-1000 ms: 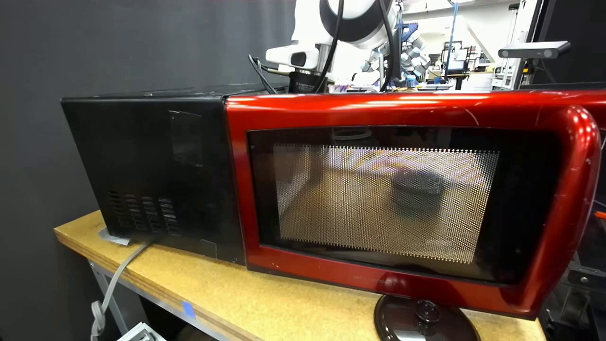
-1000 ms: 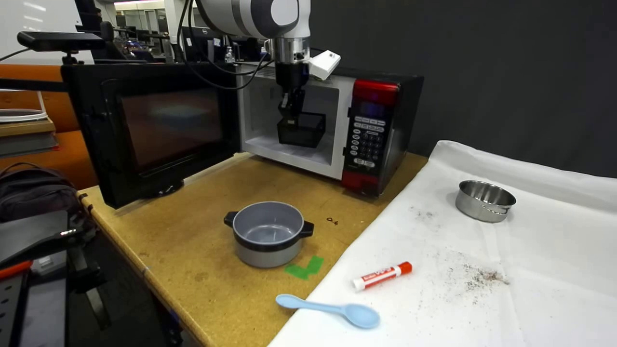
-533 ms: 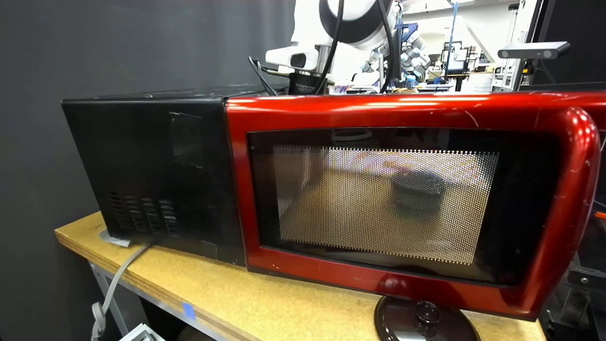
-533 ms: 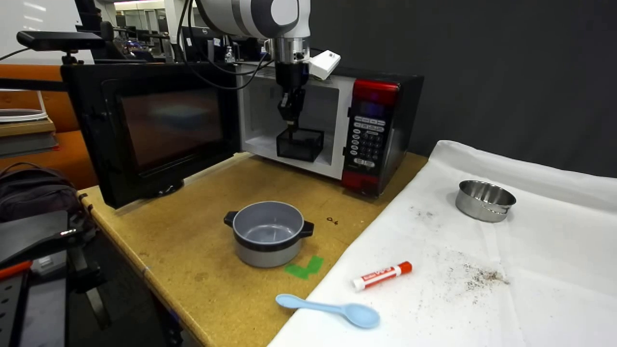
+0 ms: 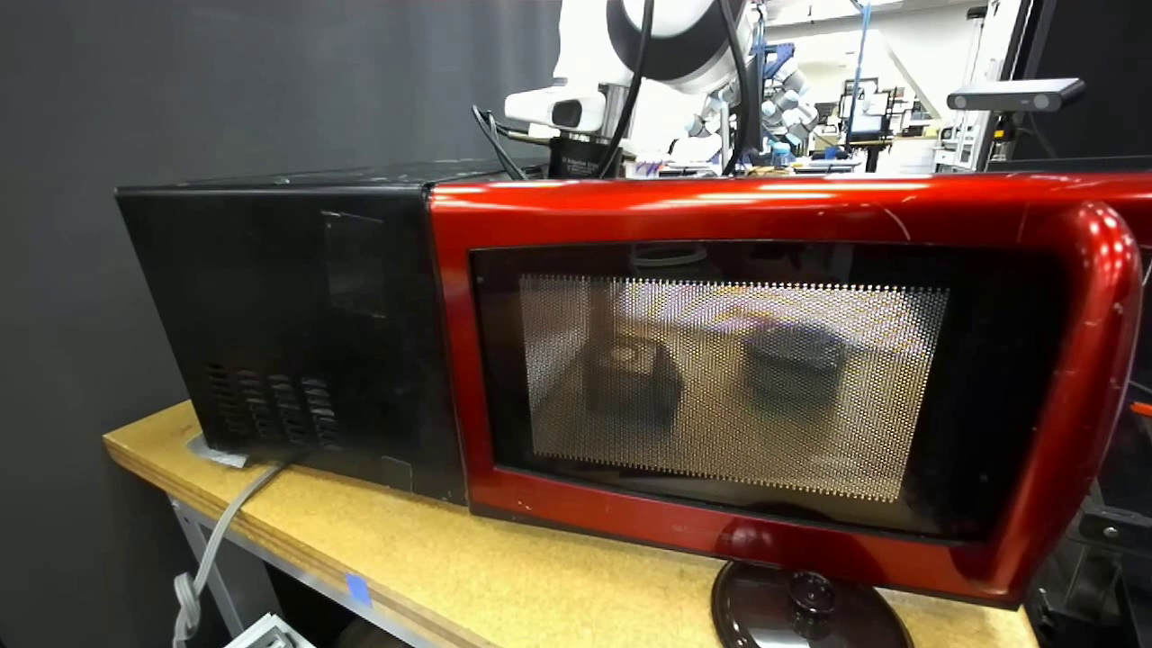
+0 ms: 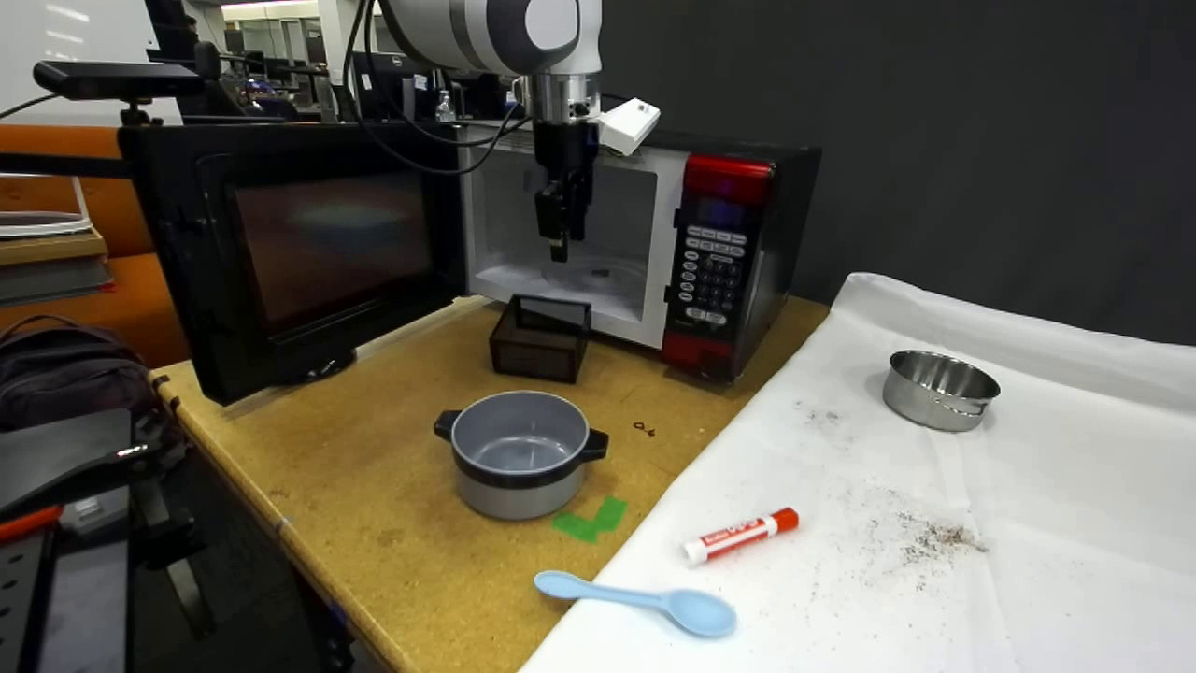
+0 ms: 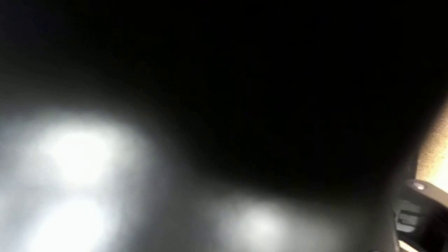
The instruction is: Pick the marker from the bowl and put it on the table, then open the microwave and pick the black object and put it in
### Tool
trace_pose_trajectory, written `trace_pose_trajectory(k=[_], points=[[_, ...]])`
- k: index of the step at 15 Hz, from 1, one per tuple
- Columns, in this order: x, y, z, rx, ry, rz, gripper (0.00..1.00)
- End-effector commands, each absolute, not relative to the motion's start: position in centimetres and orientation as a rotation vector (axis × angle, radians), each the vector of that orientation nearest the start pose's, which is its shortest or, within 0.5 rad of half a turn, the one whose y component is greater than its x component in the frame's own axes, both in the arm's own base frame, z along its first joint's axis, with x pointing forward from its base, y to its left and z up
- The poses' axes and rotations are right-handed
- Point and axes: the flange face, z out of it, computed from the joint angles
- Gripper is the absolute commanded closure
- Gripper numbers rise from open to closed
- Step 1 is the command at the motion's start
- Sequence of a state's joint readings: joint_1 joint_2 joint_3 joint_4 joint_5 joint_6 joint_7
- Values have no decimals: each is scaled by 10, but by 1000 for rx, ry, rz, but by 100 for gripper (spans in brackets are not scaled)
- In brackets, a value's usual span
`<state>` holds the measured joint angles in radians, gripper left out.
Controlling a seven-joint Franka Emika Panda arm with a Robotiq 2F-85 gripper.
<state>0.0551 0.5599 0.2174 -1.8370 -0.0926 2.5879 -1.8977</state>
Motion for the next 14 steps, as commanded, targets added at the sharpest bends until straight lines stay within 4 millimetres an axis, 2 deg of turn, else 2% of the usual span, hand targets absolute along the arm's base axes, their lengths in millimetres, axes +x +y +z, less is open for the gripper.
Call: trace_pose_trajectory(k=[1, 3, 6, 13, 14], points=[[654, 176, 245, 1392, 2687, 286, 1], [654, 176, 245, 1393, 2684, 281, 4], [654, 177, 244, 1391, 2678, 259, 0], [651, 171, 248, 1345, 2774, 46, 0], [644, 147, 257, 1349, 2784, 45, 0]])
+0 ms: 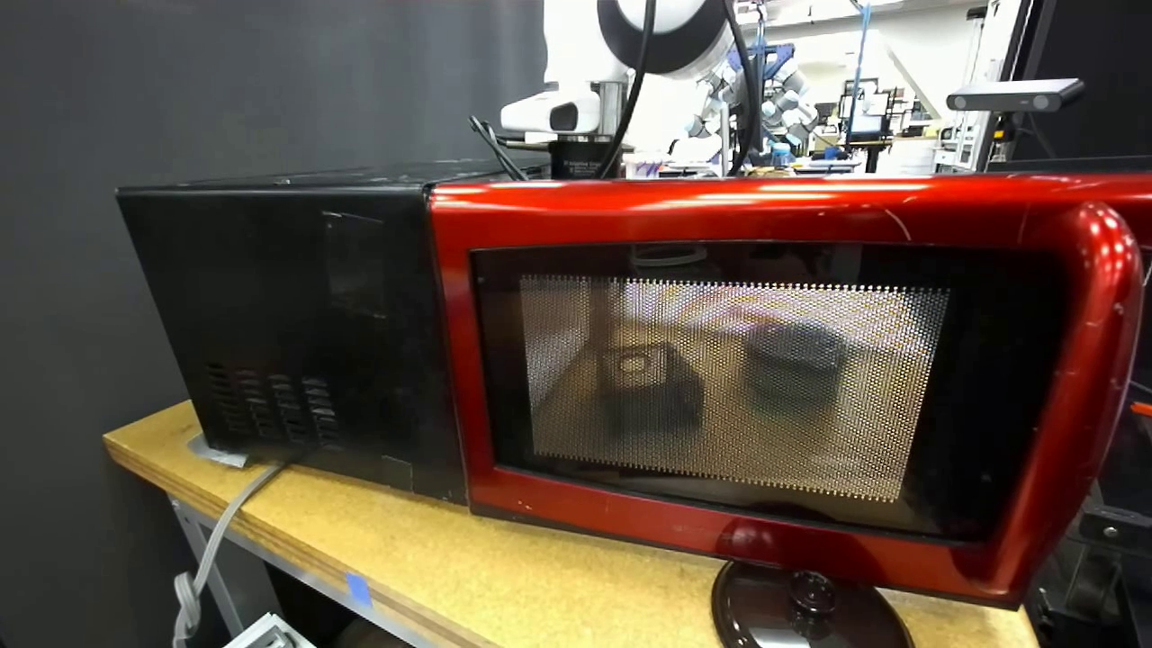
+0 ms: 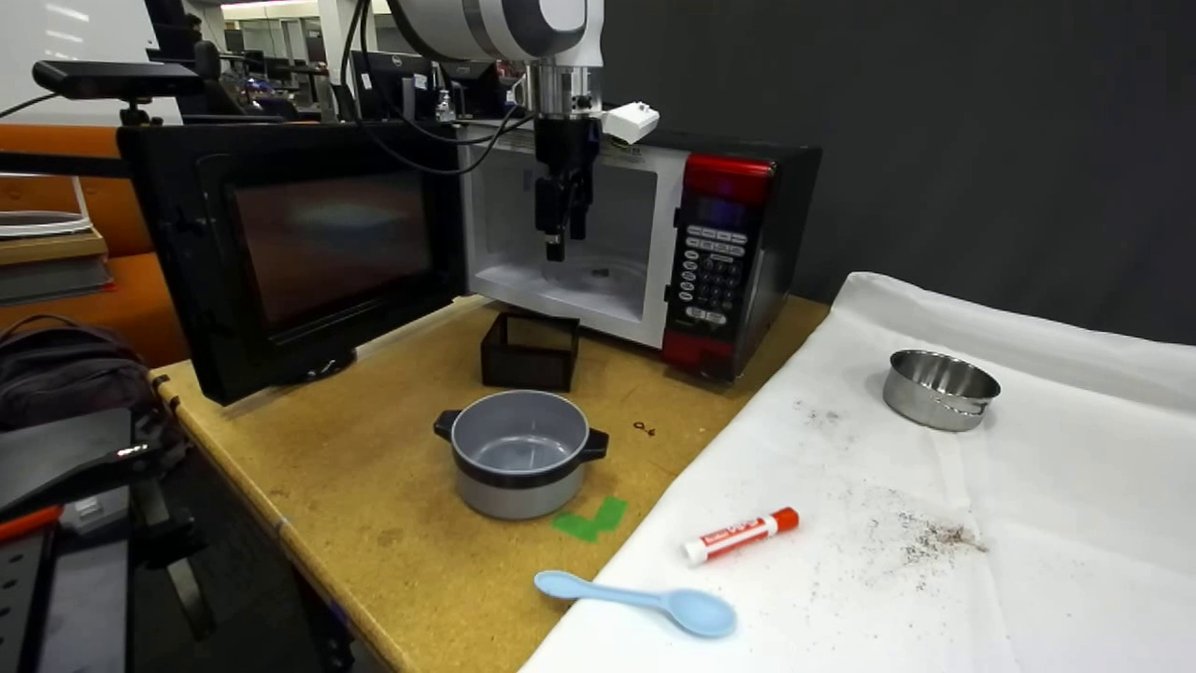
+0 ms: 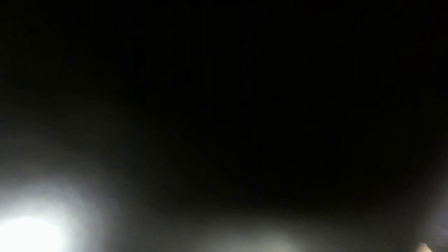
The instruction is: Pick the marker from the bowl and put it on the table, then open the microwave and pick the black object and put it in
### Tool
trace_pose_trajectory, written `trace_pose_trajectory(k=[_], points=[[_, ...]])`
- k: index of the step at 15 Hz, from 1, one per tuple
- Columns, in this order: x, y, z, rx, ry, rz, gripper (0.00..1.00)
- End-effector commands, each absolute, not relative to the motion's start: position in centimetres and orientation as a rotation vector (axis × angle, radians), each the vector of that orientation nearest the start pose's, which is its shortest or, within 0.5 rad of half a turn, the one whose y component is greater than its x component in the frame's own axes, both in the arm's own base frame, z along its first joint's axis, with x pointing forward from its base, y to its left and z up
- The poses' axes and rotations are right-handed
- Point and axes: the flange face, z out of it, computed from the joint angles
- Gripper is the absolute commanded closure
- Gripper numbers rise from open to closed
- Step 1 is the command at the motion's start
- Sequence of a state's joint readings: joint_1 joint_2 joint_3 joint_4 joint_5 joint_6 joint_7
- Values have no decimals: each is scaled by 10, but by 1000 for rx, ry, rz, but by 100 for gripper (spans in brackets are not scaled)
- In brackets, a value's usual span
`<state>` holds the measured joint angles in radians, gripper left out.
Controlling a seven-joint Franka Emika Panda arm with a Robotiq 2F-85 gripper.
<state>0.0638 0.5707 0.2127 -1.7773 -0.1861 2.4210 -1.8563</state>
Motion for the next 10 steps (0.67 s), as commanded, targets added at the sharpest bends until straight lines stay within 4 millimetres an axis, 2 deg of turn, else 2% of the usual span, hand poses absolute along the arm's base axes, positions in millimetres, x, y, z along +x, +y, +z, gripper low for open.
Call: trace_pose_trajectory(k=[1, 4, 7, 10], points=[[642, 140, 256, 1349, 2790, 33, 0], [634, 104, 256, 1376, 2782, 13, 0], [617, 69, 261, 1408, 2772, 12, 0], [586, 54, 273, 1391, 2775, 24, 0]])
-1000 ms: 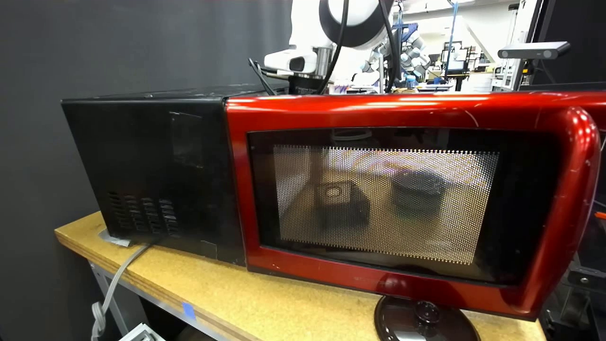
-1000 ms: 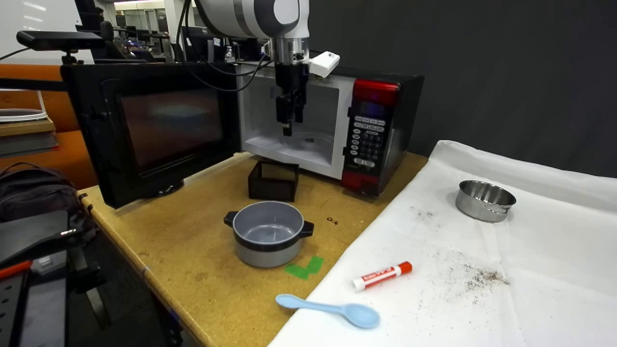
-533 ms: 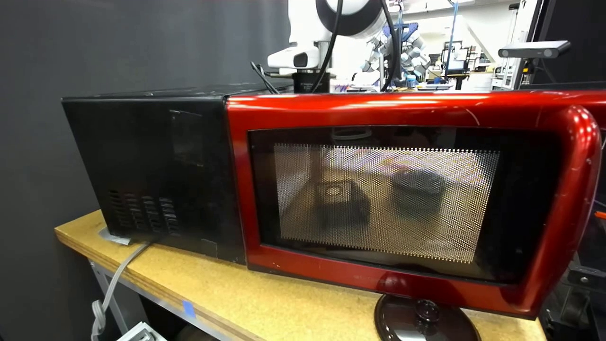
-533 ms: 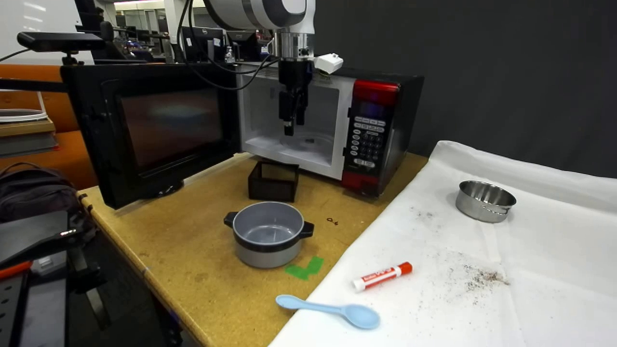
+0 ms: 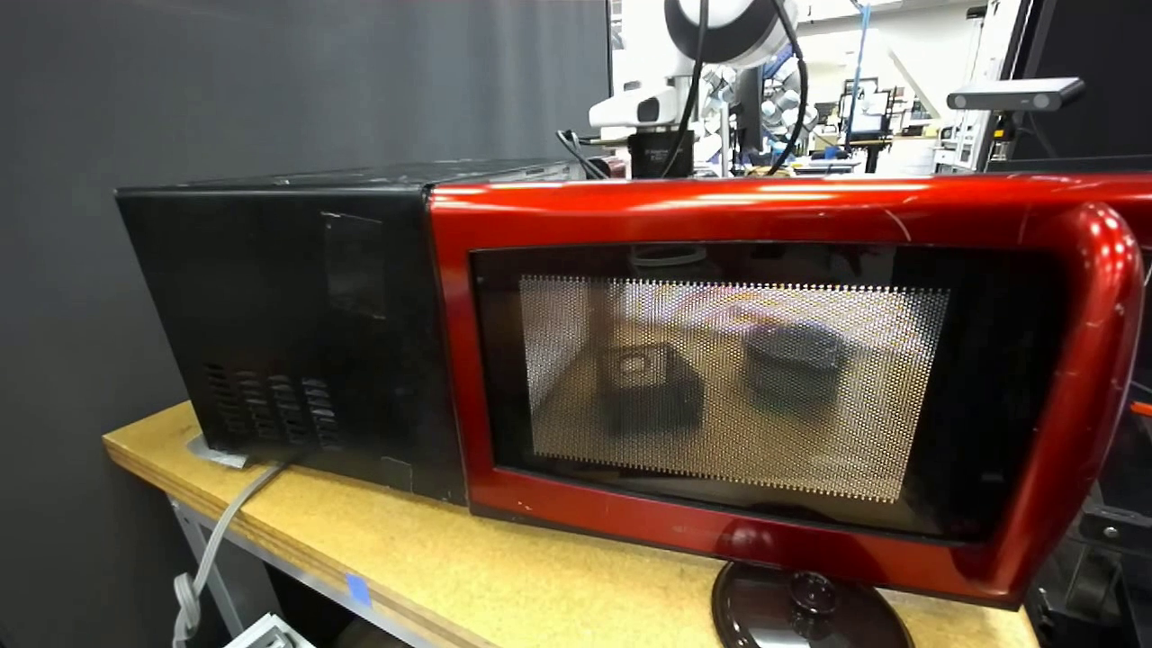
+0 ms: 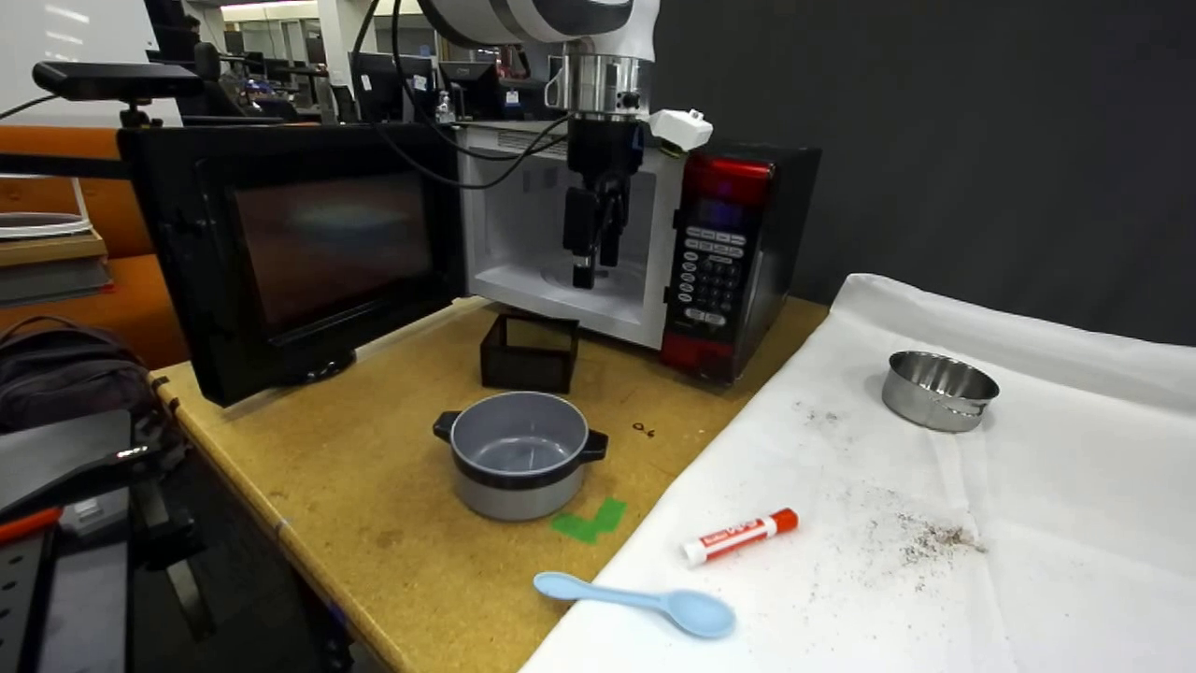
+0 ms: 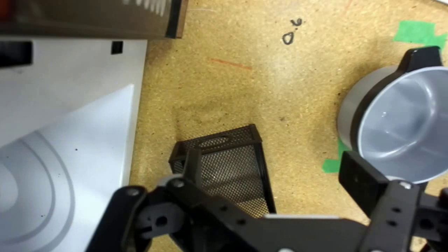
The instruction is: Pick the marker from the bowl and put it on the table, then open the microwave and pick the black object and put it in
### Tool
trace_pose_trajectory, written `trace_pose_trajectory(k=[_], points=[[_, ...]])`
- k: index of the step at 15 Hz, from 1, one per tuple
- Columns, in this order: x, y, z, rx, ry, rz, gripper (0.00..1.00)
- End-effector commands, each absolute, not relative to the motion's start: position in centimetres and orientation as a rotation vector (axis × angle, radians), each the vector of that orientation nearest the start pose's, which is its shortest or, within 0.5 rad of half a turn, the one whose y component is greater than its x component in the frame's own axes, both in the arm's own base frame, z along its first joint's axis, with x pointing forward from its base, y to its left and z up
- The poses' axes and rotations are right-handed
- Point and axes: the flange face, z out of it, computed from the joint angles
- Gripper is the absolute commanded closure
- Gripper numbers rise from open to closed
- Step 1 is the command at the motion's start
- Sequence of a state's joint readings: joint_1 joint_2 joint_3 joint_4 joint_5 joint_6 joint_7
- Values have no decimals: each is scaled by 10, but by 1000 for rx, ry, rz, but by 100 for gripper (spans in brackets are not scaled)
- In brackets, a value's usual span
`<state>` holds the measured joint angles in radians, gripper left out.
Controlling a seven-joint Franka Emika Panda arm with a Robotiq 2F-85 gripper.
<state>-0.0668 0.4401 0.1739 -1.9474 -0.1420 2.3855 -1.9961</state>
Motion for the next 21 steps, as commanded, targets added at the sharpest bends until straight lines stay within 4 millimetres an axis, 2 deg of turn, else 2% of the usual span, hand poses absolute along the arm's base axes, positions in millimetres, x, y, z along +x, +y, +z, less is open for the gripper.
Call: trace_pose_trajectory(k=[1, 5, 8, 10, 13, 14, 16, 21], points=[[575, 53, 277, 1379, 2778, 29, 0], [532, 55, 282, 1298, 2819, 58, 0], [505, 62, 276, 1142, 2860, 75, 0], [495, 69, 273, 1017, 2873, 100, 0], [487, 76, 270, 856, 2879, 165, 0], [494, 79, 265, 948, 2892, 117, 0], [491, 79, 265, 894, 2894, 139, 0], [490, 78, 267, 883, 2892, 140, 0]])
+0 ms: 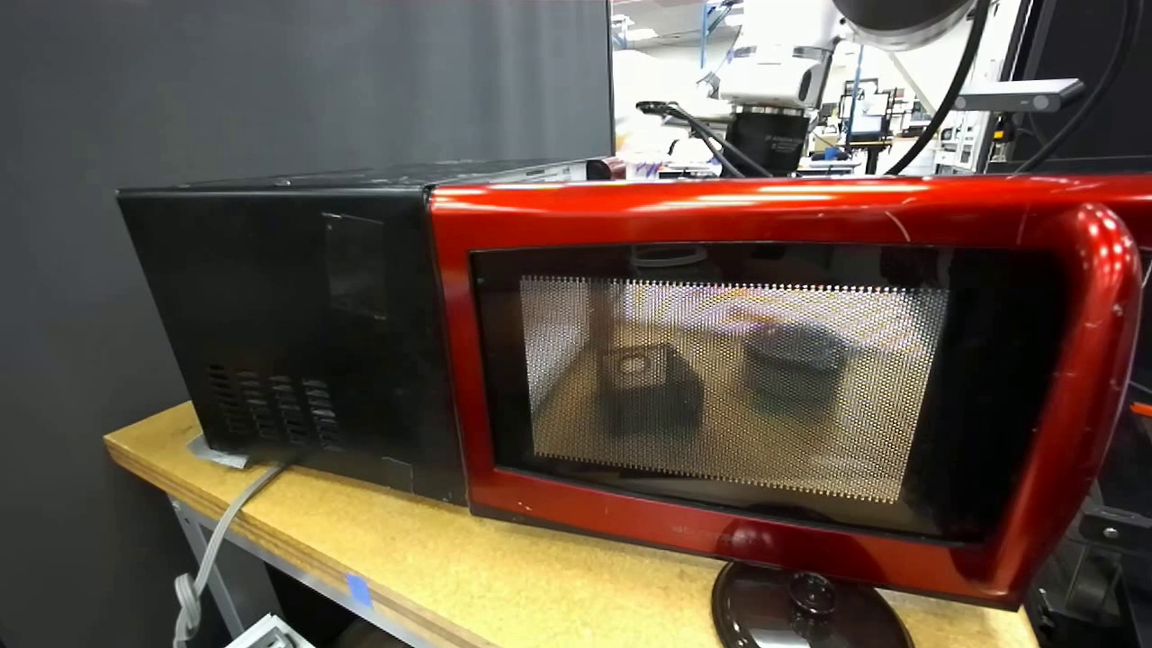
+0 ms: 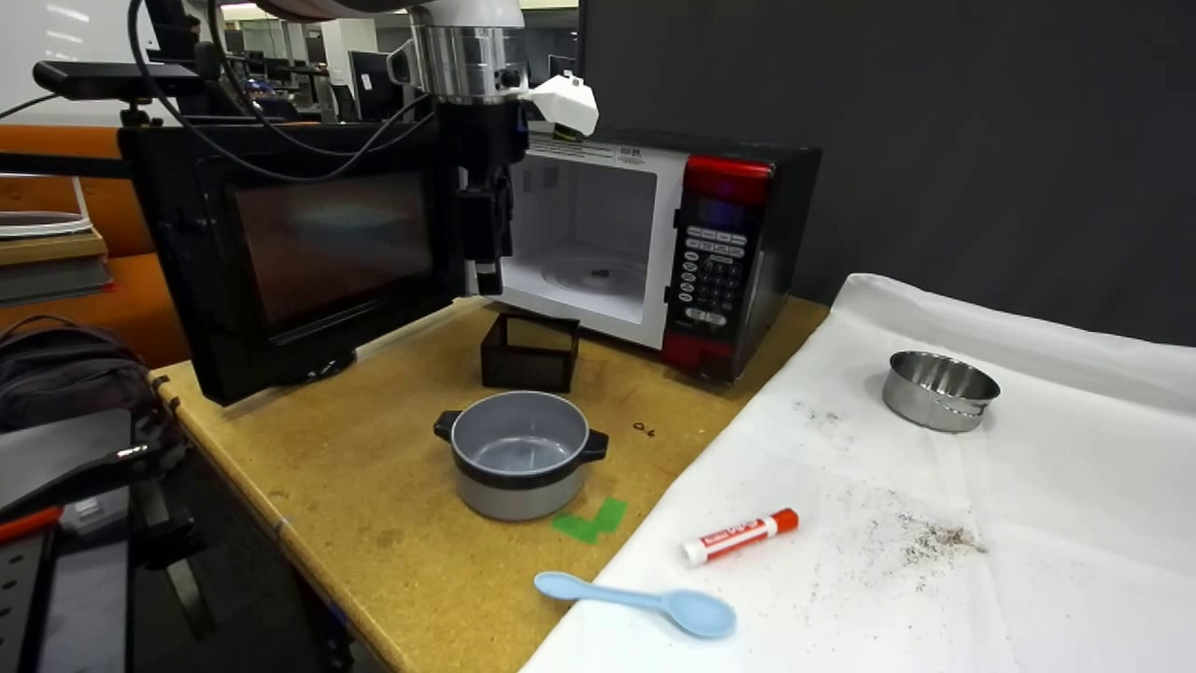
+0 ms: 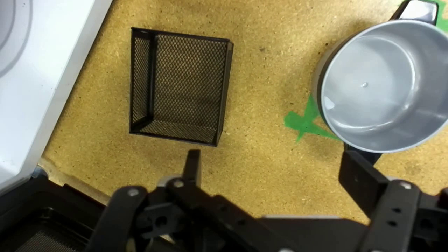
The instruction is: Pick the marker from the bowl and put it on the table, then open the microwave and pick the black object and put it in
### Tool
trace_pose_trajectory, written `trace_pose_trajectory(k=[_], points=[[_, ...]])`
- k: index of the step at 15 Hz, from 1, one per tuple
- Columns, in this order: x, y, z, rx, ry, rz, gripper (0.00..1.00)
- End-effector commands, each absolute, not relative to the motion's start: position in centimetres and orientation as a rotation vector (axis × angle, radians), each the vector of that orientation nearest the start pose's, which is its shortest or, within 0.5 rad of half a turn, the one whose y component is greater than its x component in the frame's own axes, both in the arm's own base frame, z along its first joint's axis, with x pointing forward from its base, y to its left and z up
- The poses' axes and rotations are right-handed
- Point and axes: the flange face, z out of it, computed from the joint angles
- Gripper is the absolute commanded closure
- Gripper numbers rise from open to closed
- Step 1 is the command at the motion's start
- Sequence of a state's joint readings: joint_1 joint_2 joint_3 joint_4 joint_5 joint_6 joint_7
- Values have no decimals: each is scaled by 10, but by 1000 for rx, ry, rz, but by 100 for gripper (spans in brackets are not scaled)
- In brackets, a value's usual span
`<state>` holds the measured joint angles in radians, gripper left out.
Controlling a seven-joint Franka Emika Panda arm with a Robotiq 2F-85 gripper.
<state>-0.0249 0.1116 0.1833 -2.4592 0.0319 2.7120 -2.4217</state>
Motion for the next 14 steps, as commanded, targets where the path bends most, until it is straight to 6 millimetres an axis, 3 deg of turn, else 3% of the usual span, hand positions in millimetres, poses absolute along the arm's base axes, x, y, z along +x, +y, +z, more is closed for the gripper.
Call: trace_pose_trajectory(k=[1, 9, 14], points=[[490, 78, 267, 883, 2893, 140, 0], [490, 78, 266, 883, 2893, 140, 0], [496, 55, 258, 836, 2904, 163, 0]])
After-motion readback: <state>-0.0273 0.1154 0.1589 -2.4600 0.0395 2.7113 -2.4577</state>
